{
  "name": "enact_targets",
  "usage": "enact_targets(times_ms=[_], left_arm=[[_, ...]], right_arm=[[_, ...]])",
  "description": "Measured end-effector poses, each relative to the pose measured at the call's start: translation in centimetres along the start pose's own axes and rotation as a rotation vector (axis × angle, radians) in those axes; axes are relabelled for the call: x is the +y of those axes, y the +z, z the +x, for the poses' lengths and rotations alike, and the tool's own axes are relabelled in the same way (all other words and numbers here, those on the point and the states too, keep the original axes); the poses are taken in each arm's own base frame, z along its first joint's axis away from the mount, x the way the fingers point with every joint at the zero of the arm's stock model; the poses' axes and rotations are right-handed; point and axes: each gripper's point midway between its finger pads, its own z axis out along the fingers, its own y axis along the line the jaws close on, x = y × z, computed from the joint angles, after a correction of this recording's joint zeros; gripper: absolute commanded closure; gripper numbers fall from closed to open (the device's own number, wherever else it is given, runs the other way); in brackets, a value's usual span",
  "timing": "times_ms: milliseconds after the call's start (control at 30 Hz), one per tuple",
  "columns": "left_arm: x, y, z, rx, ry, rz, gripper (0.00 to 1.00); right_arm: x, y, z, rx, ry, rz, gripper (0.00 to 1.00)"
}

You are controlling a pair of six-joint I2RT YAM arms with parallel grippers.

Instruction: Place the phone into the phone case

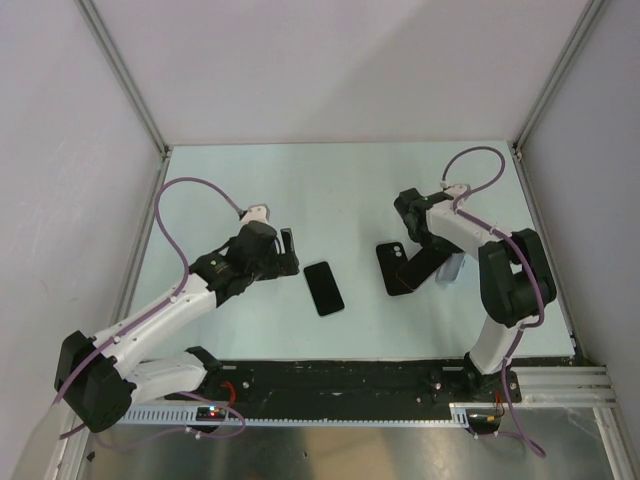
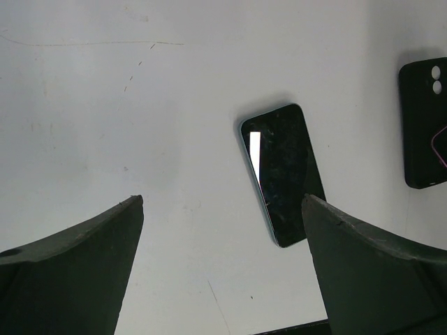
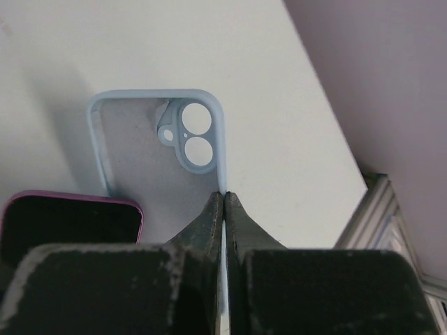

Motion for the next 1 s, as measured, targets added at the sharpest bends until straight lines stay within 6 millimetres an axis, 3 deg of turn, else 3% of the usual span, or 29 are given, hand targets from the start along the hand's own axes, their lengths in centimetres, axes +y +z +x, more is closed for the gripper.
enact_targets(times_ms=[333,600,700,800,867,1000], left_arm=[[0.1,0.0,0.0,0.001,-0.001,-0.003,0.02],[0.2,0.0,-0.1,0.0,-0.006,-0.006,0.02],[0.4,0.0,-0.2,-0.002,-0.01,-0.011,0.02],[1.1,-0.1,-0.5,-0.009,-0.026,-0.027,0.02],[1.7,-0.3,-1.1,-0.024,-0.05,-0.04,0.02],[3.1,-1.3,-2.3,-0.07,-0.11,-0.066,0.02]], right_arm=[[-3.8,-1.2,-3.4,-0.071,0.054,0.161,1.0],[-3.9,-1.2,-3.6,-0.075,0.03,0.17,1.0],[-2.2,-1.3,-3.8,-0.062,0.037,0.08,1.0],[0.1,-2.9,-3.6,-0.052,0.052,-0.1,1.0],[2.1,-5.3,-3.7,-0.061,0.058,-0.273,1.0],[7.6,-12.8,-4.2,-0.139,0.032,-0.623,1.0]])
